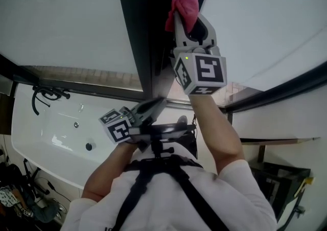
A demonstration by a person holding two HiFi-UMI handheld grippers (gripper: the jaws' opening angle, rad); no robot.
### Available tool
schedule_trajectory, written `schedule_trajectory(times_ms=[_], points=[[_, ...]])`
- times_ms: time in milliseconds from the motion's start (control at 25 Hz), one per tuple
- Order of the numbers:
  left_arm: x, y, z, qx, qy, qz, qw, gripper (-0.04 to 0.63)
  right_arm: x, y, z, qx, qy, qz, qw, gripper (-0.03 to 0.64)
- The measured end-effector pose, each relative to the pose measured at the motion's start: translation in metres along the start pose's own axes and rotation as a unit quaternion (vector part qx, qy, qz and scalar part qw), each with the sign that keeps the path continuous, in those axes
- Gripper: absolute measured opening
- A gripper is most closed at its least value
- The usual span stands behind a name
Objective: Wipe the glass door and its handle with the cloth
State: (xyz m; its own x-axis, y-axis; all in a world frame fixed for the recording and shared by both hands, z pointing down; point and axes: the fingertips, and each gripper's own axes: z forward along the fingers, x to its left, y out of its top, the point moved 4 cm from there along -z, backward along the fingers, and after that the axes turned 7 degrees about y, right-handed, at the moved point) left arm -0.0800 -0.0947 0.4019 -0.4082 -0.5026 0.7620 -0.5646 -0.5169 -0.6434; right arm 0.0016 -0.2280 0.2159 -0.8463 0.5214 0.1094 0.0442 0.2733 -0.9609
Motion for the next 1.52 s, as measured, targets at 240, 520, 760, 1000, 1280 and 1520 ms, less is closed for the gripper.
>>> schedule_trajectory(times_ms=[240,520,760,1000,1280,1520], points=[[-0.001,0.001,0.002,0.005,-0.007,-0.003,1.0000,-0.008,0.014,-0.012,-0.005,0.037,-0.004,-0.044,0.998,0.104],[-0.001,0.000,0.001,0.003,-0.006,-0.002,1.0000,-0.008,0.031,-0.023,-0.013,0.048,-0.010,-0.061,0.997,0.104],[-0.001,0.000,0.000,0.002,-0.001,-0.001,1.0000,-0.008,0.037,-0.047,-0.019,0.071,0.009,-0.091,0.993,0.107],[-0.001,-0.002,-0.001,0.004,0.002,0.001,1.0000,-0.008,0.046,-0.064,-0.026,0.075,0.017,-0.124,0.989,0.110],[-0.001,-0.001,-0.001,0.004,0.006,0.002,1.0000,-0.008,0.056,-0.088,-0.034,0.099,0.031,-0.150,0.983,0.110],[0.000,0.001,-0.003,0.002,0.007,0.002,1.0000,-0.008,0.060,-0.110,-0.041,0.128,0.037,-0.150,0.980,0.110]])
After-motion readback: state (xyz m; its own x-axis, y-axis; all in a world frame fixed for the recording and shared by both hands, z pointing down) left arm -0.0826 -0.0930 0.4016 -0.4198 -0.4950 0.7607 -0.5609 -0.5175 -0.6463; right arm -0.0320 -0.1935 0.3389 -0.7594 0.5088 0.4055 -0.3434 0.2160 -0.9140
